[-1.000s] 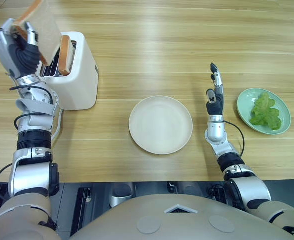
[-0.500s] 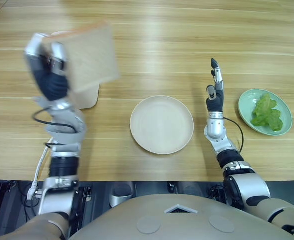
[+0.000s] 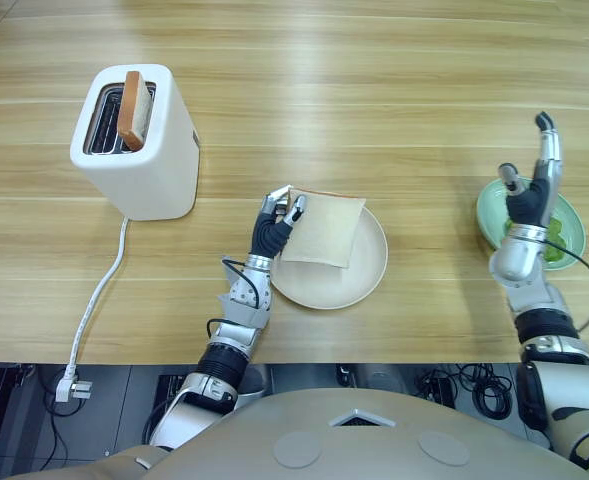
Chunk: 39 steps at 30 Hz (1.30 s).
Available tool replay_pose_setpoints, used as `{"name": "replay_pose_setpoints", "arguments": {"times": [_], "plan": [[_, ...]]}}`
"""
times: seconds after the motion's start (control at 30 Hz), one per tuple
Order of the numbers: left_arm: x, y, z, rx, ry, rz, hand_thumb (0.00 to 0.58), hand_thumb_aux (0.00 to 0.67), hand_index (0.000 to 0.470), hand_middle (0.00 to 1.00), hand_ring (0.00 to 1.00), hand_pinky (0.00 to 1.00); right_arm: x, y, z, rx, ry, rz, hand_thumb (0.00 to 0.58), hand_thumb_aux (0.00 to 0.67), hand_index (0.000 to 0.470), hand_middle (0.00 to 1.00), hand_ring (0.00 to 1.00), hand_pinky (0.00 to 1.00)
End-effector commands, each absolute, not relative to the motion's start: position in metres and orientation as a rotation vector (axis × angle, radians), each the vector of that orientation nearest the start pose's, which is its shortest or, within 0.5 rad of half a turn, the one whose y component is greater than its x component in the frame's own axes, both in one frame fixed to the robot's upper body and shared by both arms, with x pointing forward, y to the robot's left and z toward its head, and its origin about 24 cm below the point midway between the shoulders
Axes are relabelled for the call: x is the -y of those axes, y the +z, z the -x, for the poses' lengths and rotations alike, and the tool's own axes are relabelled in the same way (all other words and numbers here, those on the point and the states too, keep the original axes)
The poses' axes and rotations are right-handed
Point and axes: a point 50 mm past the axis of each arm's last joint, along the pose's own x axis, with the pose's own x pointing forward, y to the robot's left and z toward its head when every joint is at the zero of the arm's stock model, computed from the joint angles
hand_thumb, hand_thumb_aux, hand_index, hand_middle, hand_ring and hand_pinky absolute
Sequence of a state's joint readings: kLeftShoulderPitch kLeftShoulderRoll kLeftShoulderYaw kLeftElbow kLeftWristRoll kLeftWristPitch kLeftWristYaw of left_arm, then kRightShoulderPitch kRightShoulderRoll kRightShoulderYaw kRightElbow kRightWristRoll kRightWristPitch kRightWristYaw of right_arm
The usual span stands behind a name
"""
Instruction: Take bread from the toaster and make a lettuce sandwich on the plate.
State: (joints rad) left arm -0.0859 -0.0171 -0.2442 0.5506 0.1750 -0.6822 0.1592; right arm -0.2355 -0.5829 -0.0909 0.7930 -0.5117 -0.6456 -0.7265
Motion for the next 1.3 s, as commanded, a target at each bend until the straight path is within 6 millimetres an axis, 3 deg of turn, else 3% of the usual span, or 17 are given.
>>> {"name": "replay_pose_setpoints", "arguments": {"times": [0.03,0.17,0.2,0.23,0.27,0.47,0.7,0.73,0.77,0.8,0.83,0.87,0.9,0.93,1.17,1.3], "plan": [[-0.083,-0.017,-0.238,0.137,-0.206,-0.175,0.580,0.670,0.460,1.00,1.00,1.00,0.347,0.048,-0.243,0.186,-0.623,1.063,0.000,0.000,0.000,0.00,0.00,0.00],[-0.092,-0.026,-0.234,0.107,-0.186,-0.264,0.580,0.670,0.460,1.00,1.00,1.00,0.366,0.037,-0.235,0.013,-0.616,1.230,0.000,0.000,0.000,0.00,0.00,0.00],[-0.095,-0.025,-0.233,0.117,-0.179,-0.294,0.580,0.670,0.460,0.85,0.85,0.85,0.371,0.033,-0.232,-0.037,-0.608,1.277,0.000,0.000,0.000,0.00,0.00,0.00],[-0.098,-0.024,-0.232,0.135,-0.176,-0.325,0.503,0.426,0.292,0.20,0.20,0.20,0.374,0.029,-0.229,-0.084,-0.589,1.309,0.000,0.000,0.000,0.00,0.00,0.00],[-0.101,-0.021,-0.231,0.158,-0.166,-0.355,0.000,0.000,0.000,0.00,0.00,0.00,0.377,0.023,-0.225,-0.139,-0.562,1.328,0.000,0.000,0.000,0.00,0.00,0.00],[-0.112,0.000,-0.217,0.290,-0.110,-0.461,0.000,0.000,0.000,0.00,0.00,0.00,0.382,0.001,-0.216,-0.340,-0.479,1.366,0.000,0.000,0.000,0.00,0.00,0.00],[-0.126,0.031,-0.212,0.430,-0.005,-0.531,0.000,0.000,0.000,0.00,0.00,0.00,0.382,-0.009,-0.214,-0.428,-0.441,1.379,0.000,0.000,0.000,0.00,0.00,0.00],[-0.128,0.036,-0.213,0.448,0.014,-0.534,0.000,0.000,0.000,0.00,0.00,0.00,0.382,-0.010,-0.214,-0.434,-0.433,1.380,0.087,0.053,0.036,0.00,0.00,0.00],[-0.131,0.041,-0.214,0.467,0.038,-0.533,0.000,0.000,0.000,0.00,0.00,0.00,0.381,-0.011,-0.213,-0.444,-0.424,1.383,0.288,0.194,0.133,0.00,0.00,0.00],[-0.134,0.045,-0.214,0.484,0.058,-0.534,0.000,0.000,0.000,0.00,0.00,0.00,0.381,-0.012,-0.213,-0.455,-0.414,1.384,0.288,0.194,0.133,0.00,0.00,0.00],[-0.136,0.049,-0.215,0.499,0.072,-0.536,0.000,0.000,0.000,0.00,0.00,0.00,0.381,-0.013,-0.213,-0.461,-0.408,1.389,0.489,0.405,0.278,0.00,0.00,0.00],[-0.138,0.052,-0.216,0.511,0.087,-0.539,0.000,0.000,0.000,0.00,0.00,0.00,0.381,-0.013,-0.212,-0.463,-0.404,1.396,0.527,0.468,0.321,0.00,0.00,0.00],[-0.140,0.055,-0.216,0.519,0.097,-0.542,0.000,0.000,0.000,0.00,0.00,0.00,0.382,-0.012,-0.212,-0.459,-0.404,1.401,0.527,0.468,0.321,0.00,0.00,0.00],[-0.142,0.056,-0.217,0.525,0.105,-0.546,0.000,0.000,0.000,0.00,0.00,0.00,0.382,-0.011,-0.212,-0.452,-0.409,1.405,0.580,0.670,0.460,0.00,0.00,0.00],[-0.146,0.058,-0.218,0.528,0.125,-0.557,0.000,0.000,0.000,0.00,0.00,0.00,0.382,-0.007,-0.214,-0.410,-0.419,1.428,0.580,0.670,0.460,0.00,0.00,0.00],[-0.148,0.056,-0.217,0.515,0.135,-0.554,0.000,0.000,0.000,0.00,0.00,0.00,0.379,0.006,-0.221,-0.272,-0.458,1.470,0.580,0.670,0.460,0.00,0.00,0.00]]}}
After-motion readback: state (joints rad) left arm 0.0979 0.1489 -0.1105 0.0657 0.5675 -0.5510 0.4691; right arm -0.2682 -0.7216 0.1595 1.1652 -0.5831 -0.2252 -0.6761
